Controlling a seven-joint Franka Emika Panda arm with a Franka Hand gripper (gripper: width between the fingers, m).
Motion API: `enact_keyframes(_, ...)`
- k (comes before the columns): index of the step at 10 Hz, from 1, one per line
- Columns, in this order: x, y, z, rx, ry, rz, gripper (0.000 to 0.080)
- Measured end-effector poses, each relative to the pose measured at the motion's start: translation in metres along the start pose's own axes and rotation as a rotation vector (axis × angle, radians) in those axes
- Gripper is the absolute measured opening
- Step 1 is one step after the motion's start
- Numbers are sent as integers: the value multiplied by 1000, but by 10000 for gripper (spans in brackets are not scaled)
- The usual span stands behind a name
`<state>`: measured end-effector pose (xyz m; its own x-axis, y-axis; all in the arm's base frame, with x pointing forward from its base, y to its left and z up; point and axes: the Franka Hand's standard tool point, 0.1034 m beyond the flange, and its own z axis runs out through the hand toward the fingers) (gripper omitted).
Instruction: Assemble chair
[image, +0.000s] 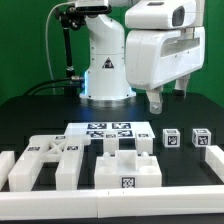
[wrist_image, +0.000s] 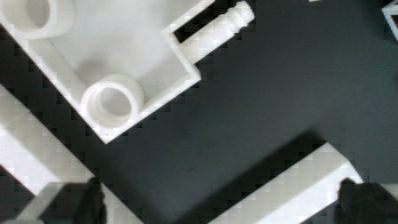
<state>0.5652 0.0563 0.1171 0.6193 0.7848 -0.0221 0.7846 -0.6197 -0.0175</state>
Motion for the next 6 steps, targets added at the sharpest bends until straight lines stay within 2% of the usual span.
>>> enact_keyframes(2,-1,1,0,0,0,2,650)
enact_keyframes(3,-8,12,-3,1,-11,58,650)
enact_keyframes(4,-16,22,-2,-3,-17,117,650)
enact_keyframes(5,-31,32,4,5,-26,169,650)
enact_keyframes(6,-47,42,11,24,-32,195,650)
